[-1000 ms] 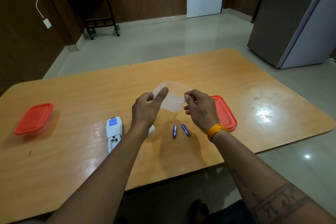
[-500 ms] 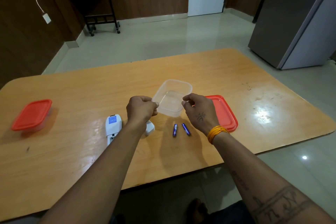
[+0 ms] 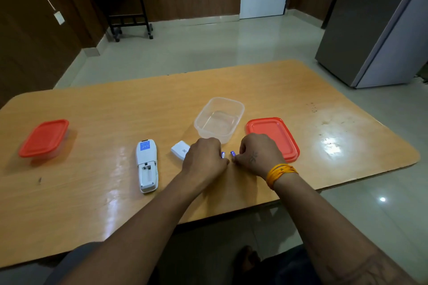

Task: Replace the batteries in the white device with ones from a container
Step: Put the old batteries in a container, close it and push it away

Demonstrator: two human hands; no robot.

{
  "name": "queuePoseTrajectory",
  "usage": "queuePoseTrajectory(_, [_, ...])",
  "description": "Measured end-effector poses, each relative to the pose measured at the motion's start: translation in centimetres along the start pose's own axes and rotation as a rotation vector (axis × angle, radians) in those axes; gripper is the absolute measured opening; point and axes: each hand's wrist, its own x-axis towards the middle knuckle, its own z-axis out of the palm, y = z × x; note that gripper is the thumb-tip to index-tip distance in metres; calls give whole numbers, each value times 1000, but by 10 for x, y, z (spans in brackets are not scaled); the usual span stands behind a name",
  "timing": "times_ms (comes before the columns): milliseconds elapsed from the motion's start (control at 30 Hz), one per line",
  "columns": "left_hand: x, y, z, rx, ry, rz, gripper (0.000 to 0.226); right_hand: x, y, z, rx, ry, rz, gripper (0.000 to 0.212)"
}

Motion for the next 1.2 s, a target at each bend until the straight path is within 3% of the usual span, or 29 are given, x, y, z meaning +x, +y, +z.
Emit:
queuePoseTrajectory(267, [1, -3, -4, 33, -36, 7, 24, -4, -6, 6, 2, 64, 76, 28])
queuePoseTrajectory(500, [24, -3, -41, -128, 230, -30, 21, 19, -26, -22, 271, 355, 136, 20])
queuePoseTrajectory(633, [53, 9, -49, -18, 143, -59, 17, 59, -38, -28, 112, 263, 132, 21])
queuePoseTrajectory(733, [75, 19, -54, 82, 93, -37, 30, 76, -42, -21, -59, 188, 103, 30])
queuePoseTrajectory(900, [102, 30, -59, 266, -6, 32, 16, 89, -43, -20, -194, 127, 69, 13])
queuePoseTrajectory(1067, [105, 27, -45, 359, -74, 44, 14, 89, -42, -20, -266, 109, 18, 16])
queuePoseTrajectory(1200, [100, 26, -45, 292, -29, 32, 24, 86, -40, -24, -174, 156, 24, 20])
